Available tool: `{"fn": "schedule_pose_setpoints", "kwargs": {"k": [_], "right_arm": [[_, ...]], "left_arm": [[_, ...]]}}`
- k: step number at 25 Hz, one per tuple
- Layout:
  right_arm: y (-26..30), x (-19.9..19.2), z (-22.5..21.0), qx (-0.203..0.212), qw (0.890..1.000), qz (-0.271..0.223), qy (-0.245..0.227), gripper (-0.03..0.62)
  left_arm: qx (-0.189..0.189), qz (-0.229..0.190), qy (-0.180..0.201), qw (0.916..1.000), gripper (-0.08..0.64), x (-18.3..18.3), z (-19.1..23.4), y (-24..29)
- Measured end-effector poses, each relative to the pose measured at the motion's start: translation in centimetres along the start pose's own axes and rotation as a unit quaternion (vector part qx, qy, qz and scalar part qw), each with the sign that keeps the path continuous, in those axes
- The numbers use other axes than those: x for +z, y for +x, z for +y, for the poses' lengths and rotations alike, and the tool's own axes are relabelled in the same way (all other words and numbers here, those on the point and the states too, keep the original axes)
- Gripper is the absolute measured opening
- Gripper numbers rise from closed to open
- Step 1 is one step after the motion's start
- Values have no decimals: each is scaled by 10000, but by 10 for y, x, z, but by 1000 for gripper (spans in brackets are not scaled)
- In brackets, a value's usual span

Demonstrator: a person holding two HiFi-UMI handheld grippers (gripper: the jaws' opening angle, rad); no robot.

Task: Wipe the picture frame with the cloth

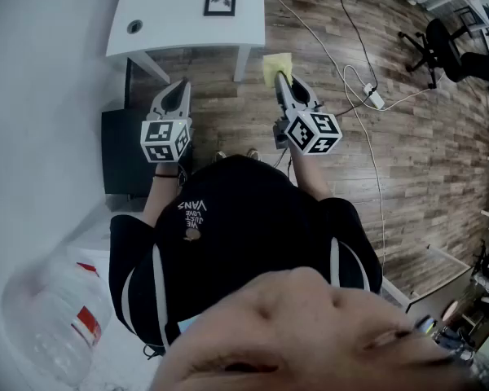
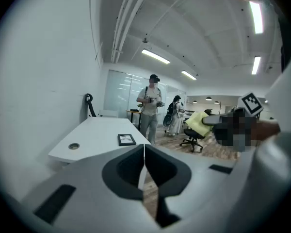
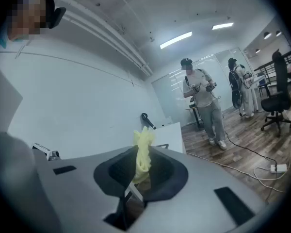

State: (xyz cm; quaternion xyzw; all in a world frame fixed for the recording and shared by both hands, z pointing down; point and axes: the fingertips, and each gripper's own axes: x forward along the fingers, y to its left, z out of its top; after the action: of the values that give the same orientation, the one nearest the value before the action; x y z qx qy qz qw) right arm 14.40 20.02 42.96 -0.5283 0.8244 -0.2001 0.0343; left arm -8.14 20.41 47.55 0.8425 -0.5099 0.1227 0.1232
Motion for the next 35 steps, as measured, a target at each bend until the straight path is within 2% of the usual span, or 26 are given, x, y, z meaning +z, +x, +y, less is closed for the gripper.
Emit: {"fn": "schedule_pose_setpoints", "kwargs": {"k": [16, 24, 35], "right_arm": [[4, -14, 23, -272, 9995, -112, 85, 48], [19, -9, 12, -349, 9993, -50, 110, 48], [77, 13, -29, -140, 9998, 50, 144, 48]], "left_arm": [[-535, -84, 92, 9985, 17, -5, 13, -8], [-601, -40, -7, 9982, 17, -3, 18, 11], [-410, -31, -1, 9992, 17, 24, 33, 70]]}}
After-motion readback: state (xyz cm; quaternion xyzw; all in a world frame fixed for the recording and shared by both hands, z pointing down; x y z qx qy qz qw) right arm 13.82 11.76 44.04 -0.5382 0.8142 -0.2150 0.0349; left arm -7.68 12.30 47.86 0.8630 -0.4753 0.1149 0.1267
